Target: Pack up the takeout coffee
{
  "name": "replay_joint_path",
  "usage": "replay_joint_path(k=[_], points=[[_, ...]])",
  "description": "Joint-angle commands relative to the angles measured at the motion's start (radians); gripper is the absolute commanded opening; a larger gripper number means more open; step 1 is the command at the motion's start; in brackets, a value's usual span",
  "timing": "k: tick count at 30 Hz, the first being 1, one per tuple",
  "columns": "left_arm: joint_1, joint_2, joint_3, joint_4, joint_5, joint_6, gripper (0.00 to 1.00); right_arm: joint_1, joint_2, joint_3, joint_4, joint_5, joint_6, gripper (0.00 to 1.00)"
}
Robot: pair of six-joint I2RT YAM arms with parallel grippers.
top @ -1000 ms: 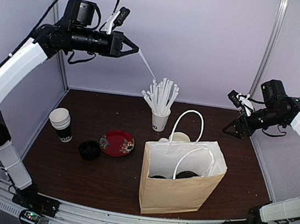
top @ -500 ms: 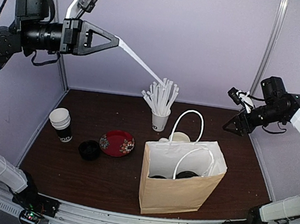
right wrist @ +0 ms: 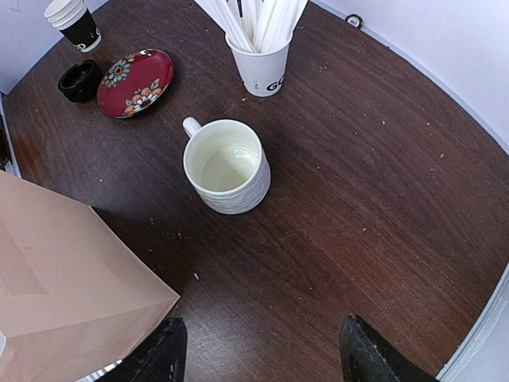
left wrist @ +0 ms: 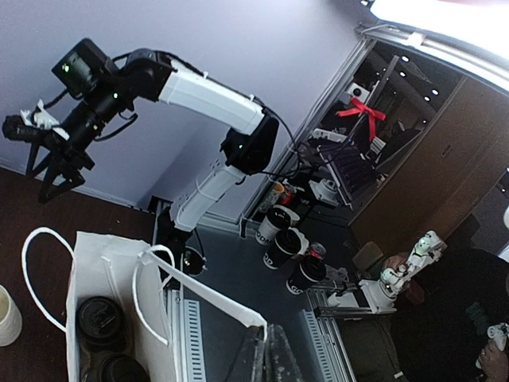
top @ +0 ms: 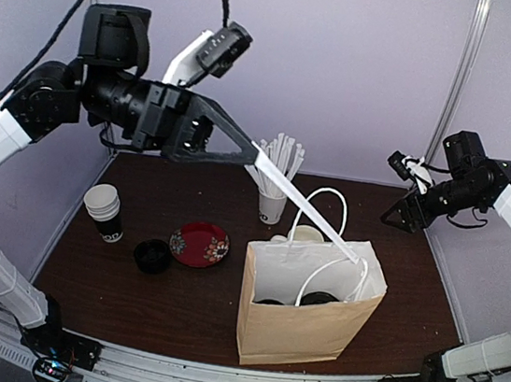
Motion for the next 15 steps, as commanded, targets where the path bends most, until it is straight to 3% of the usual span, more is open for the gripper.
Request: replay_joint_path(k=[1,11,15], points=[[-0.026,0.112,-0.052,0.081,0.009,-0.009,0.00,-0.006,-0.042,-0.014,-0.005,0.027,-0.010,0.70],[-0.053,0.301,0.021,0.124,-0.039,-0.019,0.00,-0.008,-0.085,-0.056,0.011,0.033,-0.017,0.70],[-0.053,0.330,0.088,0.068,-0.027,-0.006,0.00,-0.007,-0.085,-0.054,0.014,0.028,-0.017,0.70]])
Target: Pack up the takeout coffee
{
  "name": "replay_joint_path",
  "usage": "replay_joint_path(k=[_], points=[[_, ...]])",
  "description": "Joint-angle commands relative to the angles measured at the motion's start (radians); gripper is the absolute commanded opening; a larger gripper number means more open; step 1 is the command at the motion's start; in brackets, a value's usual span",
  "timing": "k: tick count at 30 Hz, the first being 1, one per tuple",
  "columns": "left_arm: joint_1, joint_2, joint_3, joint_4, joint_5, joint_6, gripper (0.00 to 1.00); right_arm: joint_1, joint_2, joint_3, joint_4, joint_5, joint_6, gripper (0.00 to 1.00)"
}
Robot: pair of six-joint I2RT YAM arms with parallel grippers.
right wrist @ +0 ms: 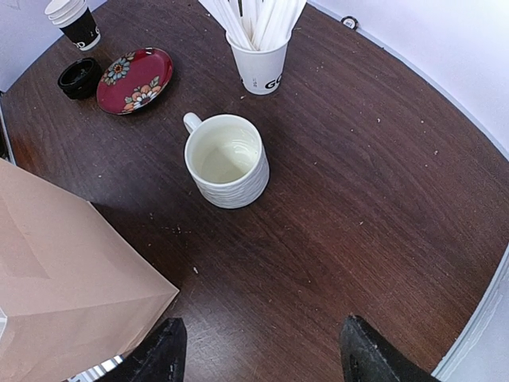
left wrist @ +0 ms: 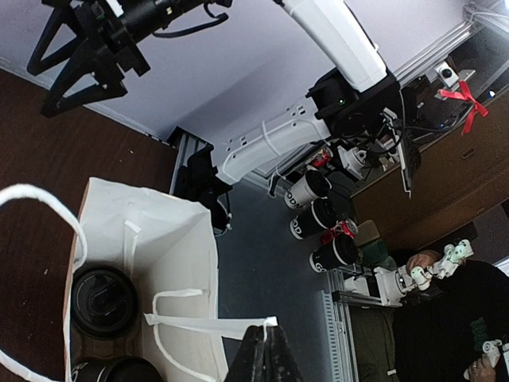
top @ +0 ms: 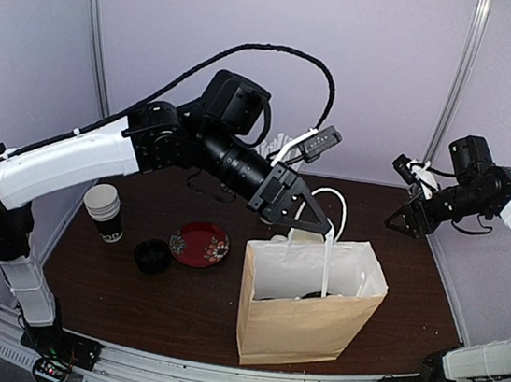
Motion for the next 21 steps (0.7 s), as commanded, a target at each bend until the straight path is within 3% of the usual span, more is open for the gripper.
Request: replay_joint_path(k=[1,9,13,21], points=[[-0.005,-0.004,0.118,-0.013,-0.004,0.020,0.00,-0.006,-0.016,-0.009,0.013,0.010,-0.016,0.70],[-0.005,-0.121,0.320,-0.240,-0.166,0.180,0.00,-0.007,-0.004,-0.013,0.024,0.004,-0.019,0.70],[-0.004,-0.164,0.328,-0.234,-0.225,0.190,0.00,-0.007,0.007,-0.011,0.026,-0.003,-0.020,0.70],[-0.004,-0.101,0.342,-0.214,-0.217,0.195,0.00,-0.007,0.009,-0.007,0.023,-0.008,-0.019,0.70]])
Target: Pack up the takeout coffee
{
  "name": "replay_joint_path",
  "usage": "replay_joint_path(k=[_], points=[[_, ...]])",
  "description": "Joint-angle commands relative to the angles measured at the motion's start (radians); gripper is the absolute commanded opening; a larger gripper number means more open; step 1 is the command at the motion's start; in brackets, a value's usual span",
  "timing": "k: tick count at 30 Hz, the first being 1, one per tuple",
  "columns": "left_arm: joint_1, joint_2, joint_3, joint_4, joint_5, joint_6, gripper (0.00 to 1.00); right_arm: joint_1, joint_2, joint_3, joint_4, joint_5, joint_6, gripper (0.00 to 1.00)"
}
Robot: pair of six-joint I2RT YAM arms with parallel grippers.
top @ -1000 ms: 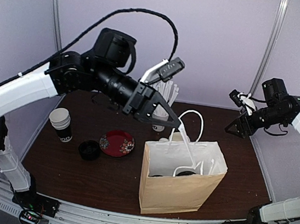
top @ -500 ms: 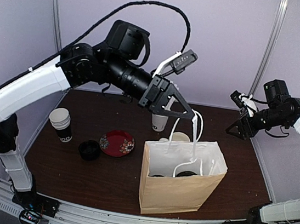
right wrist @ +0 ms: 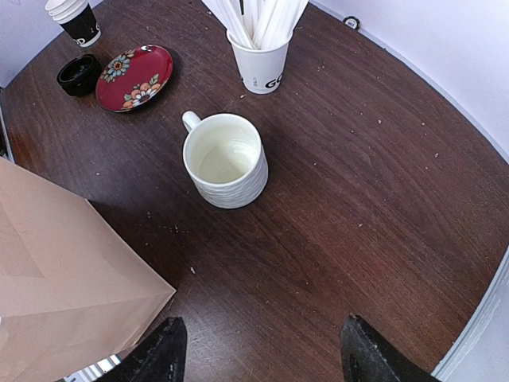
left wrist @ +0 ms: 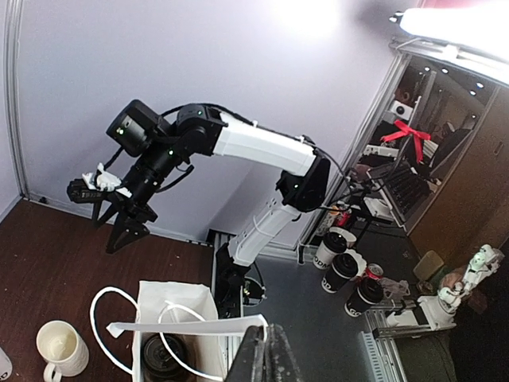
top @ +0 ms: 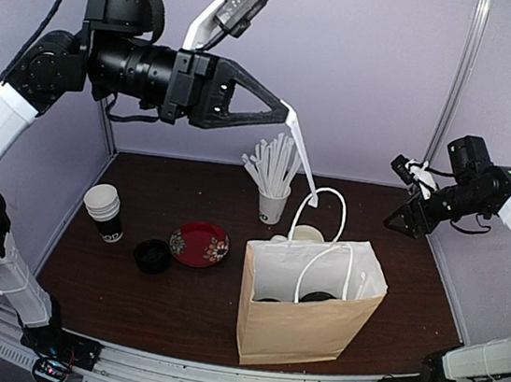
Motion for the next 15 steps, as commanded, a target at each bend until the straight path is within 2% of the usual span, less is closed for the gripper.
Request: replay_joint_path(k=[1,9,15], points=[[-0.005,0.082,0.004,0.008,-0.025,0.027,0.00,-0.007,-0.003,-0.011,0.016,-0.009,-0.002,0.70],[-0.005,0.191,0.052,0.074,0.066,-0.026,0.00,-0.007,-0.027,-0.043,0.029,-0.006,-0.001,0.70],[-0.005,0.218,0.068,0.111,0.091,-0.053,0.00,-0.008,-0.030,-0.045,0.030,-0.007,-0.001,0.70]])
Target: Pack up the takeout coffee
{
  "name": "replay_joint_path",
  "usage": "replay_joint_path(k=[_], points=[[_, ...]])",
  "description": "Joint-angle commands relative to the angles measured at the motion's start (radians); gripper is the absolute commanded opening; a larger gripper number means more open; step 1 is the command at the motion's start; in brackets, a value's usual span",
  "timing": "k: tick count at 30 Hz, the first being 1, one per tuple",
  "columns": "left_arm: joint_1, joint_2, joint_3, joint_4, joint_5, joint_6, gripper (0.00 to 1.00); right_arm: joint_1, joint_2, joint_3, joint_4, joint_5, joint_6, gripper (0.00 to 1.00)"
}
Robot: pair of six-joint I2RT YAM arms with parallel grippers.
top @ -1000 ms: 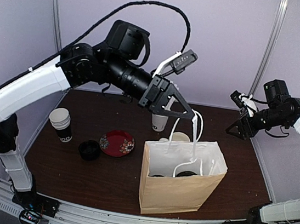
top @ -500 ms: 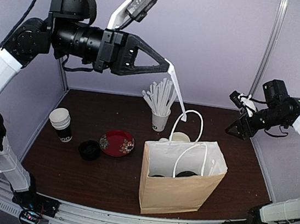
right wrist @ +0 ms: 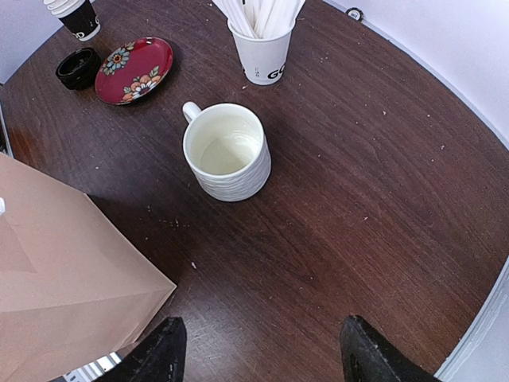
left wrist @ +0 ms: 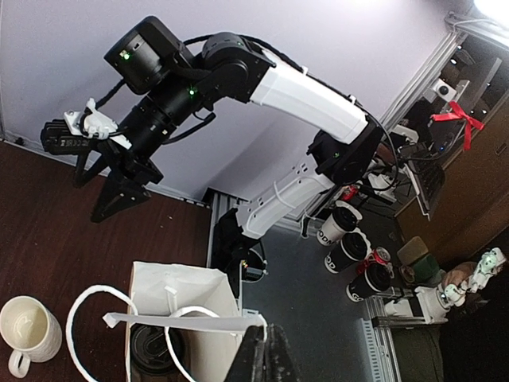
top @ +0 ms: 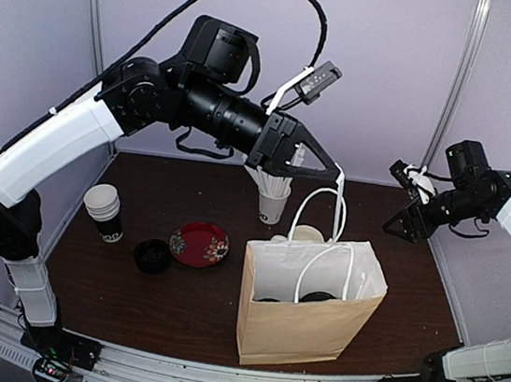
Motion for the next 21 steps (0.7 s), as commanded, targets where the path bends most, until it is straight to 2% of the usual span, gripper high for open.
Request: replay_joint_path(k=[1,8,15,21], points=[[-0.005,-0.013,0.056,0.086,0.031,-0.020,0.00,-0.007,-0.020,-0.005,0.020,-0.008,-0.001,0.70],[-0.005,-0.066,0.147,-0.037,-0.071,0.028,0.00,-0.006,-0.016,0.006,0.013,-0.011,-0.001,0.70],[-0.004,-0.160,0.056,0.026,-0.046,-0.019,0.00,-0.006,0.004,0.013,0.016,-0.017,-0.001,0.70],[-0.005,-0.106,0.050,0.113,0.045,-0.090,0.00,-0.006,0.011,0.020,0.013,-0.021,-0.002,0.70]])
